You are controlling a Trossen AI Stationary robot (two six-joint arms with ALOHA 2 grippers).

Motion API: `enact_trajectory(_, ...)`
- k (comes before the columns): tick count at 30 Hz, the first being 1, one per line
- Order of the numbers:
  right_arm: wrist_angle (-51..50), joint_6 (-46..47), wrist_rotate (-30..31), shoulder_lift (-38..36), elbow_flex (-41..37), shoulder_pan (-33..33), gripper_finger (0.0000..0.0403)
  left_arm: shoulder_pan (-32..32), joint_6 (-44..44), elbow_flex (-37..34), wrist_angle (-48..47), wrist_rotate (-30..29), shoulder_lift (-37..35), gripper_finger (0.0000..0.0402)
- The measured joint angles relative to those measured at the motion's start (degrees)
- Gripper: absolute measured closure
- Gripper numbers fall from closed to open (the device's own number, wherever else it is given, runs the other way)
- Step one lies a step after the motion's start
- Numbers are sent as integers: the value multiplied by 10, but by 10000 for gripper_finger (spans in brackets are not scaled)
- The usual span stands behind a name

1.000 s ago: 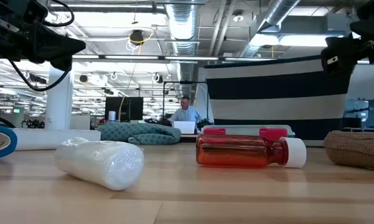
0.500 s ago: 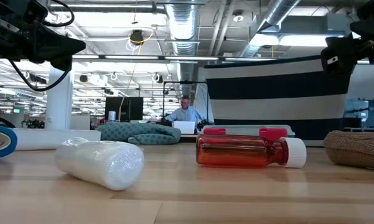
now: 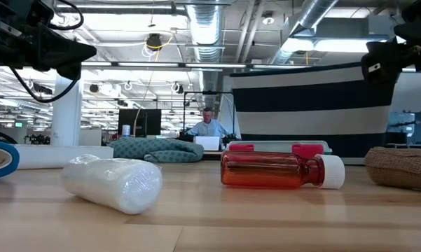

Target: Pick & place medical supplies in basket/bin

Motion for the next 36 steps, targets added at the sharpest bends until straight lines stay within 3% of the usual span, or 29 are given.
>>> enact_trajectory(6, 0, 0, 0, 0, 0, 0, 228, 0, -5, 0, 0, 0, 0, 401)
enact_trajectory(11, 0, 0, 0, 0, 0, 0, 228, 0, -81, 0, 2, 0, 0, 401)
enact_trajectory(17, 0, -3, 0, 0, 0, 0, 228, 0, -84, 0, 33, 0, 0, 401)
enact_trajectory(24, 0, -132, 1, 0, 0, 0, 228, 0, -179, 0, 16, 1, 0, 401)
enact_trajectory(31, 9, -158, 15, 0, -1, -2, 228, 0, -197, 0, 11, -60, 0, 401)
enact_trajectory(34, 26, -142, 19, 0, -1, -7, 228, 0, -196, 0, 12, -59, 0, 401)
enact_trajectory(36, 37, -44, 5, -1, -1, -7, 228, -2, -197, 0, 13, -61, 0, 401)
